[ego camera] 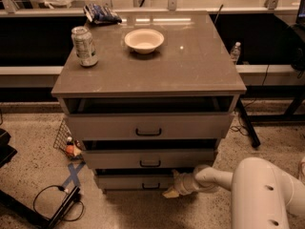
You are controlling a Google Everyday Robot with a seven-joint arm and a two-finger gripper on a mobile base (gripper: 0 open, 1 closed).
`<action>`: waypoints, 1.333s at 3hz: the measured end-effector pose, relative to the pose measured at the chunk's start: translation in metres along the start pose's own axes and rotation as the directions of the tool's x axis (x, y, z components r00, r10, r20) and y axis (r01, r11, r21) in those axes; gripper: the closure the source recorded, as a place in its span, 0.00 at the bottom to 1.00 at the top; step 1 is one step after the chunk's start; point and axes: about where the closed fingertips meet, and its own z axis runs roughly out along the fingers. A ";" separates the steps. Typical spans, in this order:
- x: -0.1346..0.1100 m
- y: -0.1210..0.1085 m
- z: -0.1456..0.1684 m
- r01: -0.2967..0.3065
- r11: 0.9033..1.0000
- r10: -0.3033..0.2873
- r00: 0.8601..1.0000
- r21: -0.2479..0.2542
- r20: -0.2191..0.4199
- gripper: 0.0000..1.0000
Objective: Open bottom drawer
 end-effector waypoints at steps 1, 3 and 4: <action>-0.003 0.000 -0.004 0.000 1.000 0.000 1.000 0.000 0.000 0.75; -0.008 0.001 -0.010 0.000 1.000 0.000 1.000 0.000 0.000 1.00; -0.008 0.001 -0.010 0.000 1.000 0.000 1.000 0.000 0.000 1.00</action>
Offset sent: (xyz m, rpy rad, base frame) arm -0.1424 -0.0461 -0.0025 -0.1464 0.1124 -0.0629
